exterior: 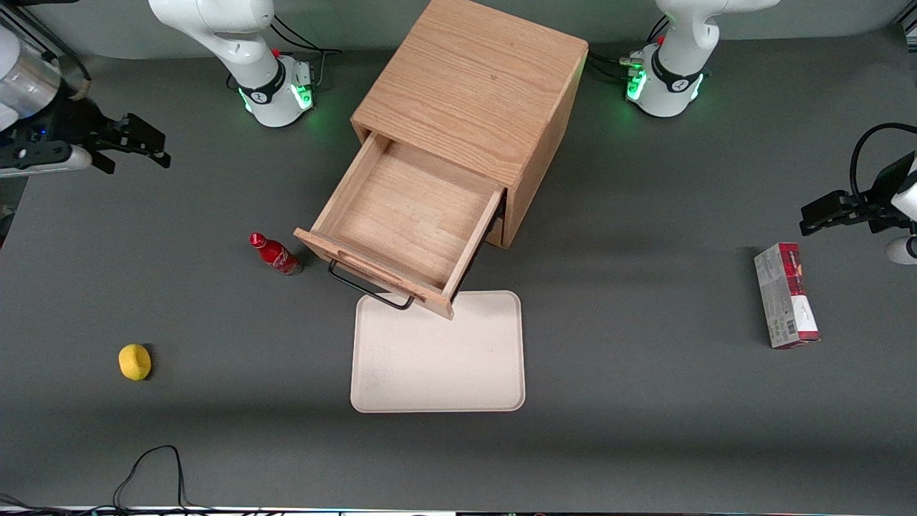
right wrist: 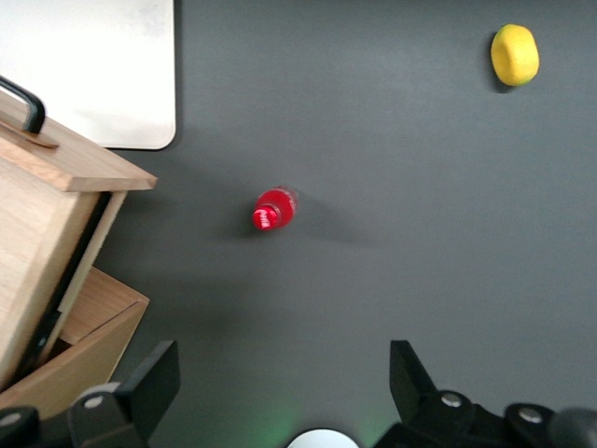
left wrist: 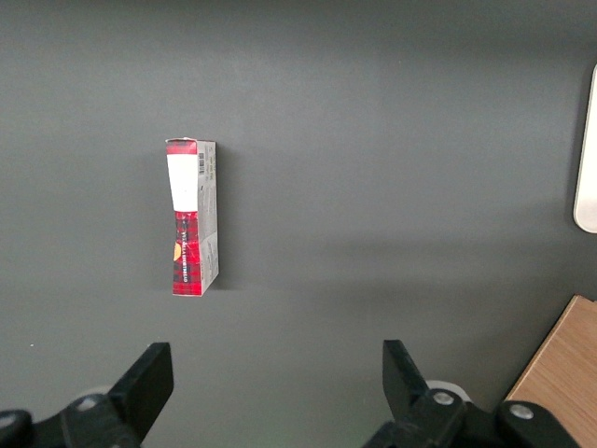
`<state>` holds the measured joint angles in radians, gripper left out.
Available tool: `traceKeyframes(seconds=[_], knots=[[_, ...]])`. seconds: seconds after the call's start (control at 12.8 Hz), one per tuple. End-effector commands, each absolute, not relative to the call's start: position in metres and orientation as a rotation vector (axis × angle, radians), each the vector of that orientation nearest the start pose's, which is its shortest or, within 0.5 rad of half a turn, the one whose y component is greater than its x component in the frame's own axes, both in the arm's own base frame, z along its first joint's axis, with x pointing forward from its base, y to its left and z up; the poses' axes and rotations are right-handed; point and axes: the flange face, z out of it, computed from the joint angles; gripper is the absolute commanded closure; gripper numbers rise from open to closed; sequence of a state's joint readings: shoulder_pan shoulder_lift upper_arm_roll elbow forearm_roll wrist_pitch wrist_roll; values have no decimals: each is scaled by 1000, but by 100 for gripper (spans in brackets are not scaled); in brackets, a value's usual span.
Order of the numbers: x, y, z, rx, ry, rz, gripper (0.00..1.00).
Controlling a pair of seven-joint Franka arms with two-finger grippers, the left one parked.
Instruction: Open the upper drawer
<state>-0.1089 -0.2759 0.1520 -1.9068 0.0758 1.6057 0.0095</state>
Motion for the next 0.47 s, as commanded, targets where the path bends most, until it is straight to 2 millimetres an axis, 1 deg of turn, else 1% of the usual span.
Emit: traceKeyframes(seconds=[0.0, 0.16, 0.31, 0.39], knots=[[478, 45, 609, -3120, 66, 72, 0], [489, 44, 611, -3118, 80, 62, 0], [506, 41, 613, -3131, 144, 50, 0], [508, 41, 612, -3130, 146, 52, 0]])
